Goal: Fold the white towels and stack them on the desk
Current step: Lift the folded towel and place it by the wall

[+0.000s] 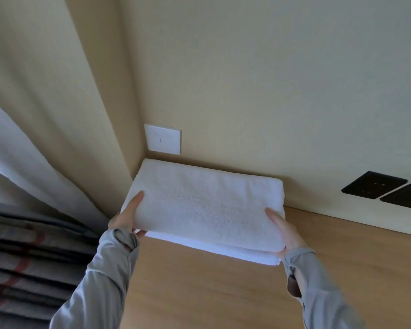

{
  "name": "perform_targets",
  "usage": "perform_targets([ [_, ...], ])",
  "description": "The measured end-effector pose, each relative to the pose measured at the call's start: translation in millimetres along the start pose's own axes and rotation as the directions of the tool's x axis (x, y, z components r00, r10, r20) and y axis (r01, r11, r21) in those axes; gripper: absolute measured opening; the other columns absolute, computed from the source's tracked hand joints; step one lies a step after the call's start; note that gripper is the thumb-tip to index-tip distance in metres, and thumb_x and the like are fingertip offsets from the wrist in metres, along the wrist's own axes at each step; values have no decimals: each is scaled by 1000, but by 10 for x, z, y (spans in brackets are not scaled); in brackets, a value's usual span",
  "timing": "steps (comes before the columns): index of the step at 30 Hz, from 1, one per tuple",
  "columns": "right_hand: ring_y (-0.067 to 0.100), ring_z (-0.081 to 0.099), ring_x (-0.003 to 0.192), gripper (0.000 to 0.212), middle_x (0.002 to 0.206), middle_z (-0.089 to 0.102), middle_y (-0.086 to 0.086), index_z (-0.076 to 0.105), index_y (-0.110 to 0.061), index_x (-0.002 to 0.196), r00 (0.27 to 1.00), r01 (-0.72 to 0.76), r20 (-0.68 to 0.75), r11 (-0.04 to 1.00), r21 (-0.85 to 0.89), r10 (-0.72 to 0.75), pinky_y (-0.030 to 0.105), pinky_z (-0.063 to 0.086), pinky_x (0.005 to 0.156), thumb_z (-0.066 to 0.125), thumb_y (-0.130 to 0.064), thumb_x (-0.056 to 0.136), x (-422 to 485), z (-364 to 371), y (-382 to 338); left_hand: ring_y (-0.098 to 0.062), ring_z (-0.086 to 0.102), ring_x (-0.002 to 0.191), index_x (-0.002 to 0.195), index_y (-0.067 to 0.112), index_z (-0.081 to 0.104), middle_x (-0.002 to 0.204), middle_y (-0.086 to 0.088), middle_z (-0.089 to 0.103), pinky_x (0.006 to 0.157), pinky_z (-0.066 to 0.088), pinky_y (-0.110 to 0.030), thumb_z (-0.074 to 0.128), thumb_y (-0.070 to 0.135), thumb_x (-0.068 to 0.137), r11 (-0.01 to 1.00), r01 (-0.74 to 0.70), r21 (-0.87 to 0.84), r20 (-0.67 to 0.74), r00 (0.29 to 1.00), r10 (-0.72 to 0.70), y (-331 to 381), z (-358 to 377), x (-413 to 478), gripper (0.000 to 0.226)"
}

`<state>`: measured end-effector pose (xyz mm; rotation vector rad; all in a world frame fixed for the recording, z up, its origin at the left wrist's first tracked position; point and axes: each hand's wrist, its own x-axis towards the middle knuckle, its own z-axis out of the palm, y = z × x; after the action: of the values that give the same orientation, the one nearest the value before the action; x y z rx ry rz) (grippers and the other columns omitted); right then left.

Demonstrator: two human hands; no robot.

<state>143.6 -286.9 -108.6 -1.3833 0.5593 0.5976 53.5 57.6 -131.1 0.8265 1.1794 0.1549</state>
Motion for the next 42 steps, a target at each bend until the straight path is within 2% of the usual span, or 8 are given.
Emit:
perform_targets([
  [14, 19, 69, 92, 31, 97, 73, -7, 66, -37, 93, 967, 229, -100, 971, -68, -235, 37, 54, 76, 74, -50, 67, -5, -26, 282, -22, 56, 83, 104, 16, 50, 93, -2, 57, 62, 51, -34, 84, 61, 26, 996, -72, 54, -30, 997, 74, -113, 110, 48, 97],
  [20, 21, 63, 85, 39, 101, 65, 6, 57, -16, 99, 899, 214, -294, 911, -352, -325, 35, 50, 70, 66, -49, 81, -81, 10, 270, -34, 53, 100, 127, 9, 48, 119, -11, 53, 84, 49, -42, 71, 61, 66, 927, -106, 361, -100, 983, 151, -74, 254, -62, 83],
  [22, 32, 56, 107, 56, 124, 55, 15, 45, -8, 127, 756, 214, -395, 767, -605, -522, 44, 47, 86, 58, -47, 88, -151, 87, 287, -41, 48, 114, 135, 8, 44, 134, -18, 45, 95, 40, -48, 54, 63, 77, 699, -300, 650, -130, 862, 491, -137, 276, -226, 81],
  [24, 38, 41, 129, 58, 142, 43, 20, 38, -3, 139, 547, 278, -260, 465, -840, -796, 48, 36, 103, 47, -37, 93, -261, 268, 309, -45, 46, 117, 135, 3, 45, 136, -25, 44, 93, 38, -51, 39, 53, 81, 252, -564, 787, 125, 544, 830, -272, 342, -475, 74],
  [27, 29, 24, 143, 49, 152, 30, 8, 37, -9, 143, 452, 423, 143, 71, -903, -881, 48, 14, 116, 33, -29, 98, -384, 708, 378, -37, 41, 132, 137, 10, 48, 144, -17, 42, 105, 34, -53, 31, 36, 92, -377, -670, 640, 635, 186, 750, -503, 656, -725, 54],
  [31, 29, 29, 140, 52, 149, 37, 8, 43, -6, 140, 532, 431, 419, -190, -882, -735, 49, 11, 113, 22, -29, 97, -300, 1041, 430, -25, 11, 145, 148, 20, 24, 157, -5, 14, 117, 4, -48, 16, 44, 97, -542, -607, 581, 809, 357, 467, -535, 917, -632, 57],
  [35, 11, 3, 145, 69, 157, 13, -3, 19, -14, 149, 621, 333, 461, -319, -887, -634, 43, -1, 118, 2, -47, 92, -6, 783, 222, -13, -5, 146, 150, 28, -1, 158, 8, -6, 117, -6, -38, 11, 55, 94, -540, -515, 666, 746, 466, 476, -329, 810, -216, 63],
  [42, 7, -3, 145, 68, 159, 3, -4, 8, -14, 151, 736, 221, 263, -146, -964, -624, 33, -1, 120, 7, -50, 94, 282, 159, 59, 0, -22, 137, 143, 32, -19, 148, 19, -26, 114, -14, -29, -1, 61, 87, -446, -578, 684, 729, 511, 456, -279, 702, 32, 66],
])
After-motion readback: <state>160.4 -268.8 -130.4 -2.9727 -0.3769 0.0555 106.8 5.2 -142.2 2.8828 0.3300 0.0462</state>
